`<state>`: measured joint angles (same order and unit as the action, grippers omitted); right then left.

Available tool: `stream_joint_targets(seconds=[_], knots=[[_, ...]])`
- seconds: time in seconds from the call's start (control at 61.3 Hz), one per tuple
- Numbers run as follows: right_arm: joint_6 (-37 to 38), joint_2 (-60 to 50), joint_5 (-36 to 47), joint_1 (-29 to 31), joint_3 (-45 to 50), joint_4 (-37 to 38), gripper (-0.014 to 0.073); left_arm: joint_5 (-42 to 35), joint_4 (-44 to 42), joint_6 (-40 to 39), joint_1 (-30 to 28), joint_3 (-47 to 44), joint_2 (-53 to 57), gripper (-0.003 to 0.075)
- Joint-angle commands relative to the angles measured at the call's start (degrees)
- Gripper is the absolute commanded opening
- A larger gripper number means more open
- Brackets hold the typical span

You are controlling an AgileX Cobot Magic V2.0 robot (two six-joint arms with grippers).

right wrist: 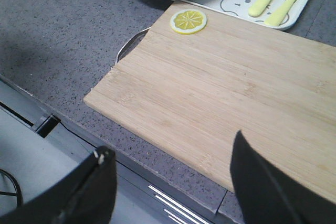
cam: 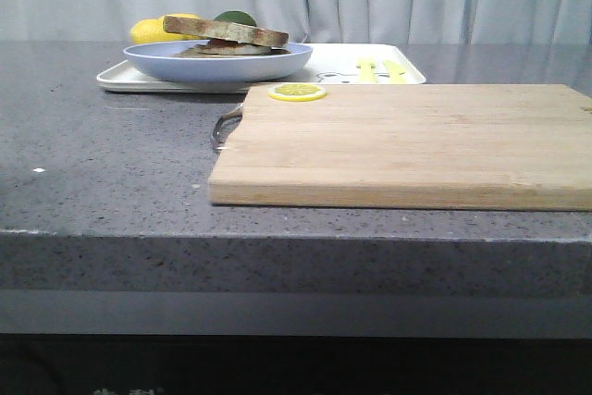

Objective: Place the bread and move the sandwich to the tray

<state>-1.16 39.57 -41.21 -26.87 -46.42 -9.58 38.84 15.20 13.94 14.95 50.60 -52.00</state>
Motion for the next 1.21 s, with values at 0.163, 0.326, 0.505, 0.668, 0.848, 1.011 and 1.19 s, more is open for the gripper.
stream_joint_targets(seconds=[0.163,0.326,0.505,0.668,0.848,1.011,1.19], knots=[[-0.2,-0.1,3.9,-0.1,-1.6,0.2,0.0489,-4.1,0.6,3.9,0.5,-4.8,11.6,0.0353],[-0.2,-0.1,3.9,-0.1,-1.6,0.2,0.0489,-4.1,0.4,4.3,0.5,-5.4,15.0,0.0353],[-0.2,-0.1,3.9,-0.1,-1.6,0.2,0.0489,-4.1,0.4,4.3,0.5,-5.4,15.5,0.035],[-0.2,-0.1,3.8,-0.1,-1.6,0.2,0.0371,-4.1,0.4,4.3,0.5,-5.4,15.5,0.0232],[-0.2,-0.1,3.6,-0.1,-1.6,0.2,0.0091,-4.1,0.4,4.3,0.5,-5.4,15.5,0.0044],[-0.2,-0.1,2.6,-0.1,-1.6,0.2,-0.0066,-3.5,0.4,4.3,0.5,-5.4,15.5,-0.002],[-0.2,-0.1,2.5,-0.1,-1.6,0.2,-0.0067,-3.5,0.4,4.3,0.5,-5.4,15.5,-0.002]])
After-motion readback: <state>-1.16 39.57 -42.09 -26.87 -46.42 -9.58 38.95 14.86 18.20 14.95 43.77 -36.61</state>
